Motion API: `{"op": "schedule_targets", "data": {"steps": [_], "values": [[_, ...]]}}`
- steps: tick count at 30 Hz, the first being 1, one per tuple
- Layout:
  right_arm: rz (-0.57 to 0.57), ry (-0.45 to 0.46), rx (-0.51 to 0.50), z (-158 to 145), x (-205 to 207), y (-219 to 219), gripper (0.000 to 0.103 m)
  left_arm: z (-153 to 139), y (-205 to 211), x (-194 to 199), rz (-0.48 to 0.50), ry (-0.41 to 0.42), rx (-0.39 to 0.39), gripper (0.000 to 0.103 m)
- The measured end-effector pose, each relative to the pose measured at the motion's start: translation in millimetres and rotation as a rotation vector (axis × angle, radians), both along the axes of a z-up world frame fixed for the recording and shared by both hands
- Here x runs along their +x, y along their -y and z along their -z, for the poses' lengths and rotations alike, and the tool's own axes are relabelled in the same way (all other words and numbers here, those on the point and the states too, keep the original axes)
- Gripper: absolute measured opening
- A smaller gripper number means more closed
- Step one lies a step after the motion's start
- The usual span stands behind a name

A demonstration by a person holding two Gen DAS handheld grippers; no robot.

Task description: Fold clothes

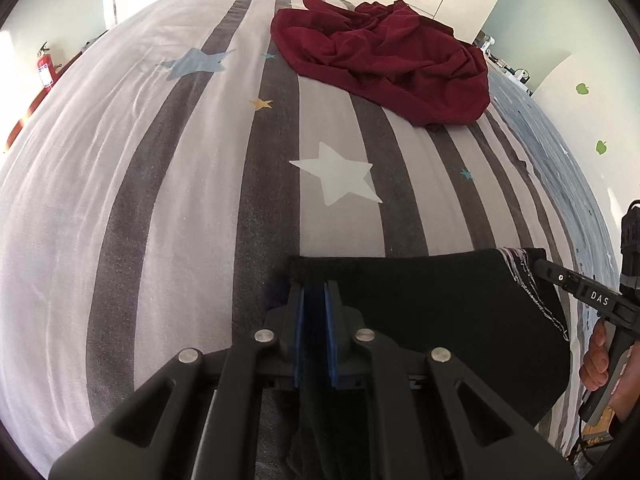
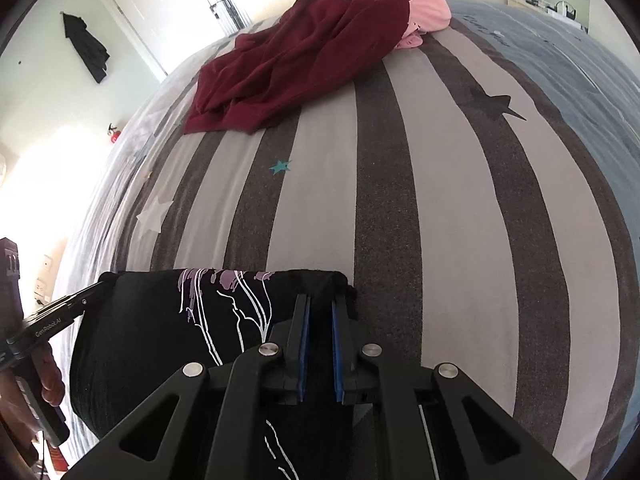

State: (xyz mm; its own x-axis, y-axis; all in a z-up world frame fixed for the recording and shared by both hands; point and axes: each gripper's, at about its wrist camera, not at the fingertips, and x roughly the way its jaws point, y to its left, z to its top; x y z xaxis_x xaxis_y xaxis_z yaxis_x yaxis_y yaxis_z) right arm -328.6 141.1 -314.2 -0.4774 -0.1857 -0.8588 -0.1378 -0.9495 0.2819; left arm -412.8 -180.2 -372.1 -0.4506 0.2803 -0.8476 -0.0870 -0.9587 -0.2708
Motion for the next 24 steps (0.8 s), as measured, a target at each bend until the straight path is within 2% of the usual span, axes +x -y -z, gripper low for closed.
{"op": "schedule_targets", "data": {"steps": [2,6,9,12,17,22,24], "values": [[0.014,-0.004,0.017,-4.1,9.8,-1.5,0.005,-4.1,0.9,1.8,-0.007,-0.010,-0.004,0.008],[0.043,0.027,0.025,5.7,18.2,-10.4,0.005,-1.7,2.3,0.0,-0.013,0.000,-0.013,0.009],[0.048,-0.012,0.041,-6.3,24.9,-9.3,0.005,-17.9,8.3,6.6,-0.073,-0.060,-0.022,0.012],[0.036,-0.090,0.054,-32.5,36.4,1.8,0.006,-42.2,11.1,30.7,-0.132,-0.155,-0.114,0.012],[-0.045,-0.164,0.008,-59.0,69.9,54.6,0.008,-53.4,-12.5,86.1,-0.043,-0.156,-0.045,0.012],[-0.102,-0.164,-0.082,-42.4,88.6,99.8,0.007,-38.2,-51.3,116.9,-0.007,-0.120,0.072,0.012],[-0.112,-0.159,-0.097,-33.7,97.4,109.9,0.007,-27.6,-61.2,121.0,-0.002,-0.106,0.082,0.012]]}}
